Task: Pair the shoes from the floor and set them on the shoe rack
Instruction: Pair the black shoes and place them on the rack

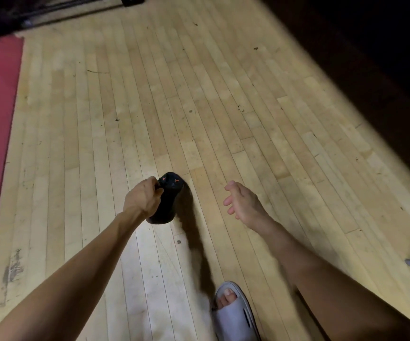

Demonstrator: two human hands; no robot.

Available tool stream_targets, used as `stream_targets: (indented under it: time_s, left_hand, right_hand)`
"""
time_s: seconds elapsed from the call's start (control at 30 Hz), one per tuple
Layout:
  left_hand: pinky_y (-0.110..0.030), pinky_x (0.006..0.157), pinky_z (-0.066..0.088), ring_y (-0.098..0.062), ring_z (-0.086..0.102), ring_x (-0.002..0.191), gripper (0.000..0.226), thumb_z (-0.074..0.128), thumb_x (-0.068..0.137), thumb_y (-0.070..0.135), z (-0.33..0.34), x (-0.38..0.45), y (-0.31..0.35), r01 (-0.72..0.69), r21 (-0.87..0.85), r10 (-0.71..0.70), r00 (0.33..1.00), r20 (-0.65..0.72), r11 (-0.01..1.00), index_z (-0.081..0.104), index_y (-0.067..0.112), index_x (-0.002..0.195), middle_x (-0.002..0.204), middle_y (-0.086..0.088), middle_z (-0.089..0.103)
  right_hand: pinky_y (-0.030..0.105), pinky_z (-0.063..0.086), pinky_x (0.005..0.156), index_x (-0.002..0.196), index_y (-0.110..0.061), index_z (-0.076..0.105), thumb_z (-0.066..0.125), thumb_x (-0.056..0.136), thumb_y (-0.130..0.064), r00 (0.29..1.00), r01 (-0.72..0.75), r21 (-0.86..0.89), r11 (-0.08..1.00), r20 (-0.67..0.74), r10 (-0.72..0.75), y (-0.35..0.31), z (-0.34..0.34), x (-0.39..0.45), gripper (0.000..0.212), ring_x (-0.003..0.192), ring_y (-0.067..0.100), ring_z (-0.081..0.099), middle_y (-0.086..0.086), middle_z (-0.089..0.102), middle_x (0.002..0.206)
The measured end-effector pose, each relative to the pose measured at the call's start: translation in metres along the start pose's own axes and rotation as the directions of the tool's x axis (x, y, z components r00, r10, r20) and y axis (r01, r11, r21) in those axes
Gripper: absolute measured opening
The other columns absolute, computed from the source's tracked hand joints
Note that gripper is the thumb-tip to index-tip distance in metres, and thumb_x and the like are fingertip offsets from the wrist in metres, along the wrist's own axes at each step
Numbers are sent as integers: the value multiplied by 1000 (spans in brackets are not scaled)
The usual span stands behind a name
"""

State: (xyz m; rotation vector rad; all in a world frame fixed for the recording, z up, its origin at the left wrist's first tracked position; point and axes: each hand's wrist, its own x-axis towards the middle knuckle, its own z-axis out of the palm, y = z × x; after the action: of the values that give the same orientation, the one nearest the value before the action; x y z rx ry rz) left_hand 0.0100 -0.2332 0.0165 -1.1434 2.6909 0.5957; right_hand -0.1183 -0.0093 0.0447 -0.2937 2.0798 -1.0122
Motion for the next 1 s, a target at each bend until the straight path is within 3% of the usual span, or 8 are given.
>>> stream_targets:
  time_s: [0.27, 0.37, 0.5, 0.6, 0.67, 0.77, 0.83, 1.0]
  left_hand:
    - [-31, 64, 41, -26, 57, 81, 21, 48, 96, 30, -53, -73, 80, -218, 1, 218, 976, -12, 976, 58, 12, 101, 92, -7, 64]
    - [-33, 66, 47, -27, 60, 81, 21, 49, 92, 33, -73, -113, 117, -273, -57, 273, 962, -14, 960, 59, 15, 95, 89, -7, 67]
    - [-35, 69, 49, -27, 61, 82, 18, 50, 89, 32, -105, -172, 172, -309, -155, 308, 951, -36, 938, 58, 17, 88, 86, -7, 68]
    - [-32, 63, 42, -25, 58, 80, 12, 50, 90, 26, -133, -218, 214, -349, -222, 339, 937, -83, 910, 55, 18, 83, 82, -3, 64]
    - [-32, 65, 44, -23, 58, 80, 13, 50, 91, 25, -152, -250, 243, -409, -243, 391, 913, -119, 880, 54, 18, 81, 79, 0, 63]
    - [-35, 68, 50, -26, 61, 80, 14, 52, 90, 26, -178, -298, 293, -507, -282, 490, 861, -132, 815, 53, 19, 78, 78, -1, 64]
    - [-43, 71, 57, -30, 64, 80, 16, 53, 85, 32, -191, -331, 327, -565, -346, 552, 821, -145, 749, 53, 19, 75, 77, -5, 65]
    - [-53, 70, 57, -31, 64, 76, 21, 51, 76, 38, -207, -408, 398, -672, -428, 643, 728, -237, 604, 54, 19, 71, 71, -4, 64]
  right_hand:
    - [47, 52, 89, 114, -22, 52, 25, 103, -48, 992, 47, 36, 998, -121, -42, -18, -59, -81, 39, 80, 18, 64, 1, 67, 98]
    - [48, 51, 94, 121, -25, 49, 24, 102, -48, 989, 65, 24, 998, -133, -61, -20, -81, -128, 39, 93, 23, 64, 2, 65, 107]
    - [50, 49, 98, 139, -24, 44, 23, 98, -56, 976, 71, 3, 997, -208, -68, -28, -111, -188, 56, 109, 28, 60, 5, 61, 120]
    - [40, 56, 78, 138, -21, 43, 23, 98, -56, 969, 49, 39, 998, -244, -38, -31, -133, -235, 57, 97, 29, 64, 8, 63, 112]
    - [36, 52, 65, 136, -18, 41, 22, 99, -56, 969, 35, 47, 998, -245, -22, -29, -149, -270, 57, 81, 28, 67, 12, 65, 103]
    - [31, 49, 58, 135, -15, 40, 21, 101, -54, 973, 42, 81, 996, -228, -22, -22, -179, -321, 55, 77, 30, 71, 18, 64, 107]
    - [26, 48, 55, 131, -15, 43, 19, 101, -52, 975, 65, 149, 987, -219, -31, -19, -201, -354, 53, 77, 29, 70, 17, 63, 111]
    - [29, 55, 61, 112, -22, 56, 21, 103, -51, 938, 182, 409, 894, -344, -34, -3, -252, -430, 46, 84, 30, 74, 7, 67, 106]
